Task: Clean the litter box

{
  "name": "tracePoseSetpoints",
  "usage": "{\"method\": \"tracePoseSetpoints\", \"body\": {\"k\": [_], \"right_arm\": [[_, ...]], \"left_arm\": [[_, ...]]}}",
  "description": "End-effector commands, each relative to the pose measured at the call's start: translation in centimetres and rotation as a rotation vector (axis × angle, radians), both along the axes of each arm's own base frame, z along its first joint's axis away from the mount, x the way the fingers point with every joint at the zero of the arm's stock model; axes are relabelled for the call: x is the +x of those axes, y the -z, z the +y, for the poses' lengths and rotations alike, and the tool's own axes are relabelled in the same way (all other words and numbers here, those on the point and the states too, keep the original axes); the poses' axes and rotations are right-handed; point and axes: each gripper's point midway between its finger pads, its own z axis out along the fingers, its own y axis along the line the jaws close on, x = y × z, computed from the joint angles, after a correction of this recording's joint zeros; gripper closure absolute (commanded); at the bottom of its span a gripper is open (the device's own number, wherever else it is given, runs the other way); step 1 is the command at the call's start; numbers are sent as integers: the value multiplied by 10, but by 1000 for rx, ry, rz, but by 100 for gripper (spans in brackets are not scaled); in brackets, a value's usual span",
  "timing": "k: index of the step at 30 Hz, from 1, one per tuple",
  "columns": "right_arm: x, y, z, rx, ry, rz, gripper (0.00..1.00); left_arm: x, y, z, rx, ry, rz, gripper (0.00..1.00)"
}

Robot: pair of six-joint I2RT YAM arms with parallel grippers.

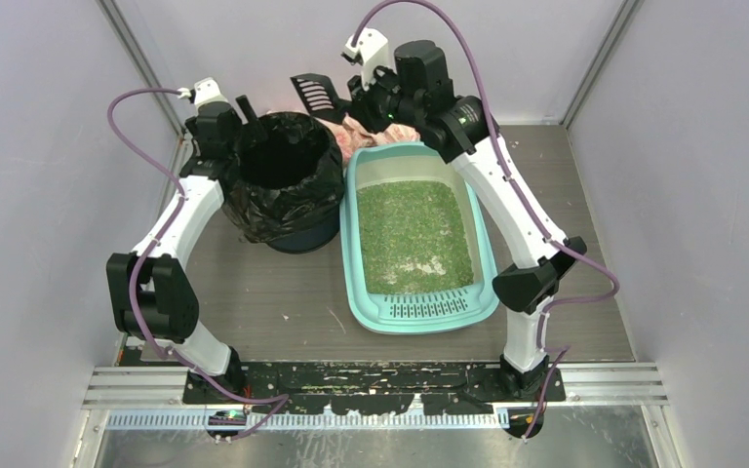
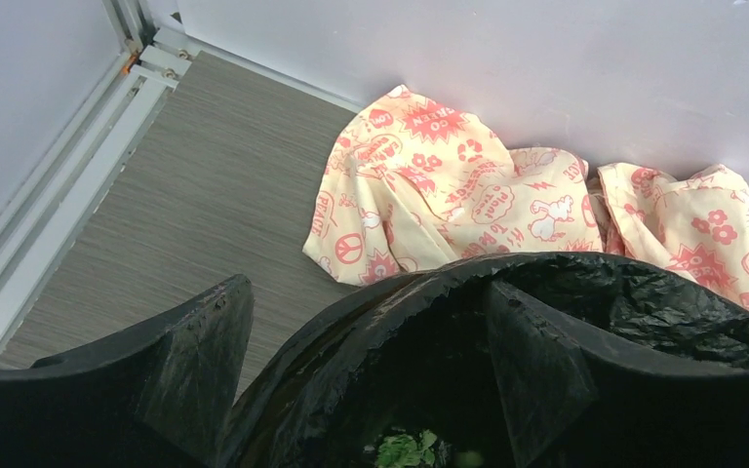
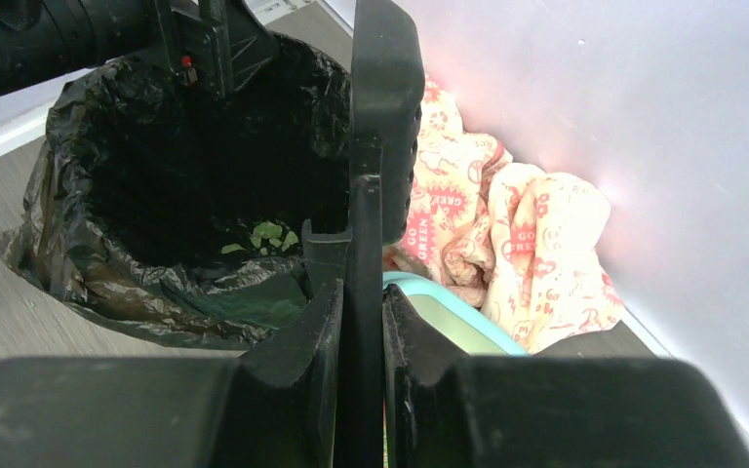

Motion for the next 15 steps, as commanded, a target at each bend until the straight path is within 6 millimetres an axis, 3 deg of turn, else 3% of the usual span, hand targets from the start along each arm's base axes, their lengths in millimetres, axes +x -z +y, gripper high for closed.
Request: {"method": "tracePoseSetpoints", "body": {"k": [1, 5, 7, 10, 13, 15], "right_arm": [[-11, -48, -4, 74, -13, -112, 99], [-18, -74, -12, 198, 6, -111, 99], [-13, -84, -27, 281, 53, -90, 99], [5, -87, -67, 482, 134, 8, 99], [22, -67, -119, 597, 231, 87, 99], [25, -37, -142, 545, 313, 122, 99]], "left_arm": [[-2, -30, 2, -20, -14, -75, 13], [-4, -26, 1, -34, -13, -69, 13], [-5, -24, 1, -42, -16, -67, 13], [-6, -24, -2, -61, -9, -64, 12], [-6, -33, -7, -91, 12, -77, 11], [-6, -41, -8, -95, 17, -92, 10]]}}
